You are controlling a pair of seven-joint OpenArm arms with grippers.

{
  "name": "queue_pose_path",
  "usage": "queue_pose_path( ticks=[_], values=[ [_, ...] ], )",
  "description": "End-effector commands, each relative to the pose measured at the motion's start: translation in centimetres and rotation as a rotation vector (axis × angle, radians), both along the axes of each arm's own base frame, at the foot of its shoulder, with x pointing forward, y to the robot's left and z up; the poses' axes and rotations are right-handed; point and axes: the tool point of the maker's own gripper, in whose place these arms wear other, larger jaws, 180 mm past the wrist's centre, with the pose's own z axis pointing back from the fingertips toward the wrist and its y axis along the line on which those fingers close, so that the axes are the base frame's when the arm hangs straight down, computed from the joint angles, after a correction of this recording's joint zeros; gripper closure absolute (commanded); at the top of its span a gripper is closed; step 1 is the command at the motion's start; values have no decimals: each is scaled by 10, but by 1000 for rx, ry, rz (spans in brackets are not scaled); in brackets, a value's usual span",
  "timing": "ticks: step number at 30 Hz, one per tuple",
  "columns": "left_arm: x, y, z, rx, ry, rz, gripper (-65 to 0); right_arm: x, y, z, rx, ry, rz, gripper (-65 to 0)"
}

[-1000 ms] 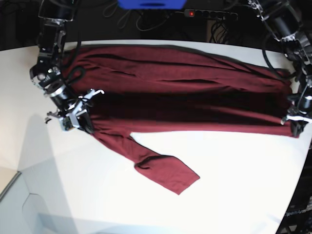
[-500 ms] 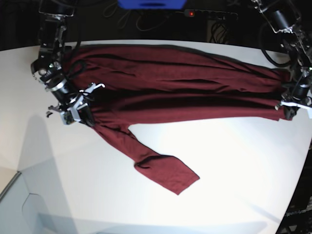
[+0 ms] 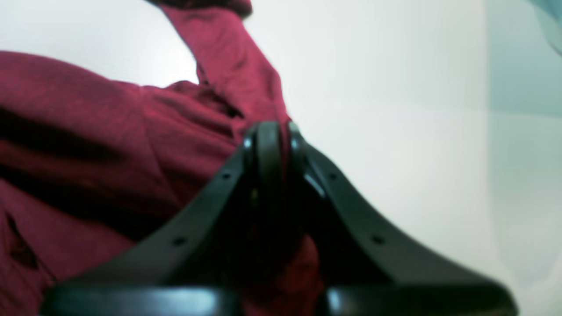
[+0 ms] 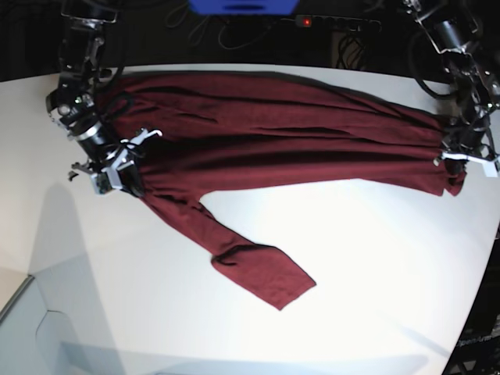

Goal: Layout the t-shirt on the table in an organized manner, then fold the t-shirt properly
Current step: 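Lay the folded edge down, drawing both grippers toward the collar edge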

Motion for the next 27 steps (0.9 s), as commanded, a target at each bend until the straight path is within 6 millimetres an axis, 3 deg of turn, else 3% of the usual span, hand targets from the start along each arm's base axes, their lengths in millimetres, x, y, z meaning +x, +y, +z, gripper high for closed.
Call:
queue_pose_path(
  ticks=[1,8,13,21,27],
  values=[
    [5,13,12,27,-23,8,-1,9,-1,18,18,-67,-2,0],
    [3,19,7,23,-5,14,-1,9,-6,20,5,-73,-7,0],
    [3,19,7,23,-4,14,-1,-3,-9,15,-22,-51,10,0],
    [3,17,5,18,-4,14,-1,-16,-3,34,-53,-94,31,0],
    [3,18,6,20,-4,14,-1,-30,1,15,-45,-34,44,0]
  ],
)
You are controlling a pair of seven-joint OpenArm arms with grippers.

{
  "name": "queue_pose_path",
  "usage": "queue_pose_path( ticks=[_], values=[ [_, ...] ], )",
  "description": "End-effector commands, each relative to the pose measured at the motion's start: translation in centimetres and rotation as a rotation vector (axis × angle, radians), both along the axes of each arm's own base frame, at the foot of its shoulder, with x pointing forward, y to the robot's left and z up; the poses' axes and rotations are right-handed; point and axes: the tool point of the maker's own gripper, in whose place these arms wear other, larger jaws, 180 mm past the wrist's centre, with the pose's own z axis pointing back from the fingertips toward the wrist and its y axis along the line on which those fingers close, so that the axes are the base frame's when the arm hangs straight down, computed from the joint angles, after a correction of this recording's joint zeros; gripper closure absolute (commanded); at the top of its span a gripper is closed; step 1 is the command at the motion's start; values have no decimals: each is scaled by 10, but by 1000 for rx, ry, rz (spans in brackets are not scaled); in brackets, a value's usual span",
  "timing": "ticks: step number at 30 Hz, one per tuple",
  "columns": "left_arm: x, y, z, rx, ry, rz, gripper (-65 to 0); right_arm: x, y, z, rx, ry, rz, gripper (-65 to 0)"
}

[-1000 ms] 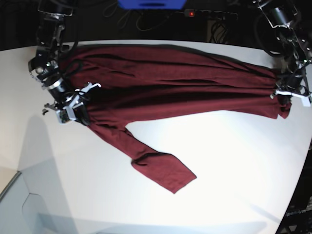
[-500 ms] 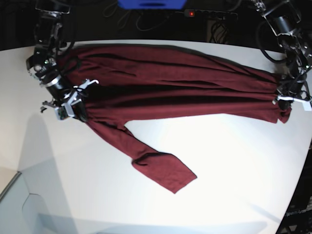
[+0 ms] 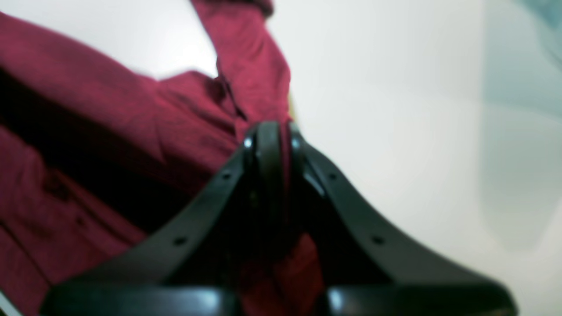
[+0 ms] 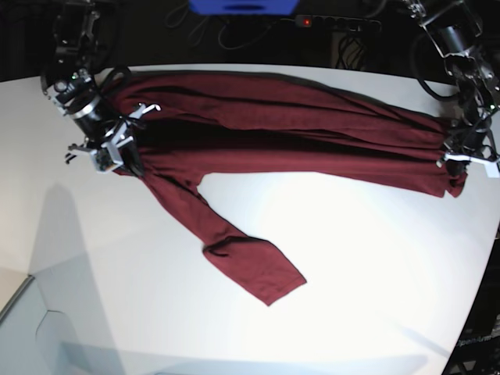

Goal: Layout the t-shirt on the table in an organized manner, then fold the t-shirt properly
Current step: 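Lay the folded edge down, drawing both grippers toward the collar edge, then grasp the loose sleeve with the right gripper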

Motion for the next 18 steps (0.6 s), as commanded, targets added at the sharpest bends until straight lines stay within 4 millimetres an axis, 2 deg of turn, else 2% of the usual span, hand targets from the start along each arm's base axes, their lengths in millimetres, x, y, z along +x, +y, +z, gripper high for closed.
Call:
queue_pose_path(
  ticks=[1,5,9,18],
  values=[
    [2,11,9,33,-3,10,-1,7,-3,10,10,-41,-3,0],
    [2,12,9,35,-3,10,-1,0,-6,-17,31,31,-19,0],
    [2,12,9,35,-3,10,-1,-4,-10,-21,32,45,-30,0],
    [2,12,9,35,-3,10,-1,-29,-13,-40,8,119,-11,0]
  ],
)
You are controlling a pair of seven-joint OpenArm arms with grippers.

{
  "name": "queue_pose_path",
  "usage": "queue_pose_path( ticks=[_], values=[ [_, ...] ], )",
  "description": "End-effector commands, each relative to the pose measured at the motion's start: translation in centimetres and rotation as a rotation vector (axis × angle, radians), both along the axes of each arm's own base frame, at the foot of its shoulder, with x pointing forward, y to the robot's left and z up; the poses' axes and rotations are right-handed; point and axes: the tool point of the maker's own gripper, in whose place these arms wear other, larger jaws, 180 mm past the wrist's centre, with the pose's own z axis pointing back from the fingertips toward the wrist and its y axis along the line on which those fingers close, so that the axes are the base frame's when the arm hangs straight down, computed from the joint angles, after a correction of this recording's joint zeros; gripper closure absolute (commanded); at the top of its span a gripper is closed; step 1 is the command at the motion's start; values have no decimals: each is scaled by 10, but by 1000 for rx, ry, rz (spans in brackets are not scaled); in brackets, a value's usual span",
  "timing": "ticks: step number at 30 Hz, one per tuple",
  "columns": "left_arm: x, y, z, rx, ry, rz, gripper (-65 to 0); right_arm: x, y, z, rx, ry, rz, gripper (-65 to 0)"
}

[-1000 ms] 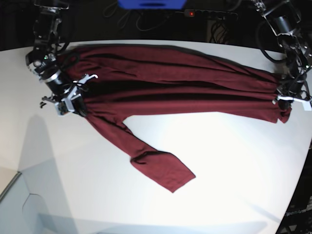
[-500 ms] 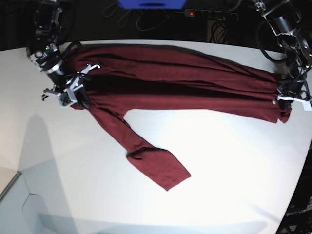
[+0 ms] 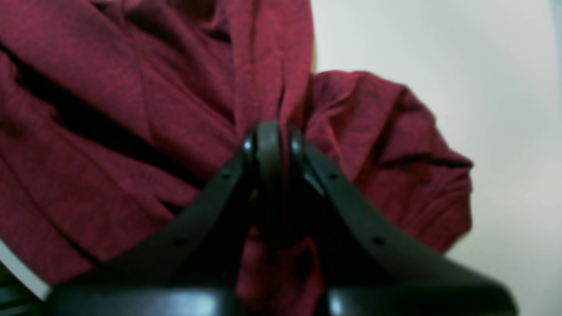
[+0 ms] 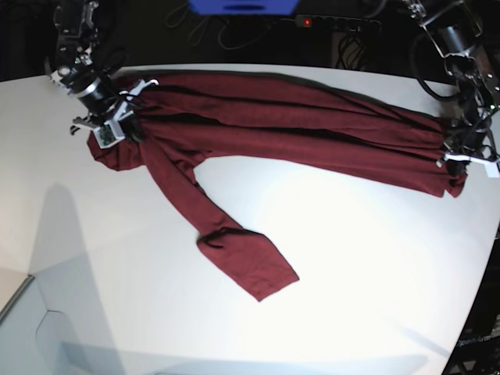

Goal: Layout the t-shirt on the table in an organized manner, then fold the t-shirt properly
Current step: 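Grasp the loose sleeve with the right gripper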

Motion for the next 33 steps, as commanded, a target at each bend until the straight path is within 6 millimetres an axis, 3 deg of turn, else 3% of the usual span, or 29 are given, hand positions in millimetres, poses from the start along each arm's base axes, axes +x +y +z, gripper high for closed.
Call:
queue_pose_path(
  ticks=[1,6,13,15,19,24,29,33],
  values=[
    [2,12,9,34,-3,10,-1,8,-4,11,-1,-43,-1,0],
    [3,12,10,35,-4,9,-1,-5,-2,-23,20,55,3,0],
    [0,12,10,39,-1,9,-1,1,-4,-26,22,59,-5,0],
    [-1,13,9,38,1,10,-1,2,-4,-25,21,59,-5,-46],
    [-1,12,9,37,5,8,-1,3,-5,-23,21,47,-6,-199],
    [-1,12,8,34,6,8,-1,15,-23,12,-8,-53,-50,-326],
    [-1,12,9,32,4,9,-3,29,-44,56,-5,-180,-127,-332],
    [-1,12,8,30,4,11,-4,33,-49,68,-14,-212,-138,-335]
  ],
)
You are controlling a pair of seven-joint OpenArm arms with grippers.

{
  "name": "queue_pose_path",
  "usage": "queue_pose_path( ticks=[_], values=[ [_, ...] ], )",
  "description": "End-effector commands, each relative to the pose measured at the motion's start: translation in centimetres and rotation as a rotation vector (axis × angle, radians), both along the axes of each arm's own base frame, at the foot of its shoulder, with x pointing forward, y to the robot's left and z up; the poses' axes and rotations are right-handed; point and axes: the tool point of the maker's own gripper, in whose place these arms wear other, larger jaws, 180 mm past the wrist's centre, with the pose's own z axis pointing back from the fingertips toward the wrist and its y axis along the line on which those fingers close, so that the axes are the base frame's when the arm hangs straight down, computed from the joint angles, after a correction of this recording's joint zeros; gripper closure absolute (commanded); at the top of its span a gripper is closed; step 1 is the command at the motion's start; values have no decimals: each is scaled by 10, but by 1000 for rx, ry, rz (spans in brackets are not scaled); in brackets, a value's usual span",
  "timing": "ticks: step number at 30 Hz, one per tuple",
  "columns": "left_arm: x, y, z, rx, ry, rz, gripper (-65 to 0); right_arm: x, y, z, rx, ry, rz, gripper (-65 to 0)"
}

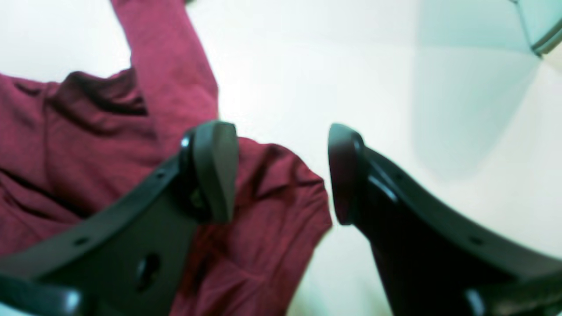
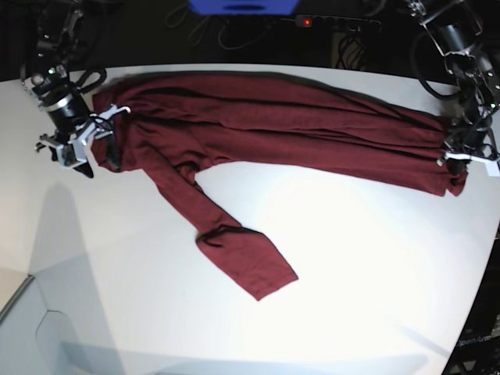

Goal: Layout the t-shirt on the table in an organized manner, then fold the t-shirt properly
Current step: 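Grasp the loose sleeve with the right gripper, then carry the sleeve with the right gripper across the folded shirt toward the left gripper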

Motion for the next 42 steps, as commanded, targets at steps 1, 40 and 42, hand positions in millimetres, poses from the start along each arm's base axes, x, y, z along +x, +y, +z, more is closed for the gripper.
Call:
queue_pose_path(
  ticks=[1,40,42],
  values=[
    [1,11,8,28,0,10,-4,5,-1,13,8,-48,0,-335],
    [-21,8,-9,20,51,12,-4,158,160,-9,210,54,331,-336],
    [-21,8,-9,20,51,12,-4,159,160,-8,210,51,331,-336]
  ],
)
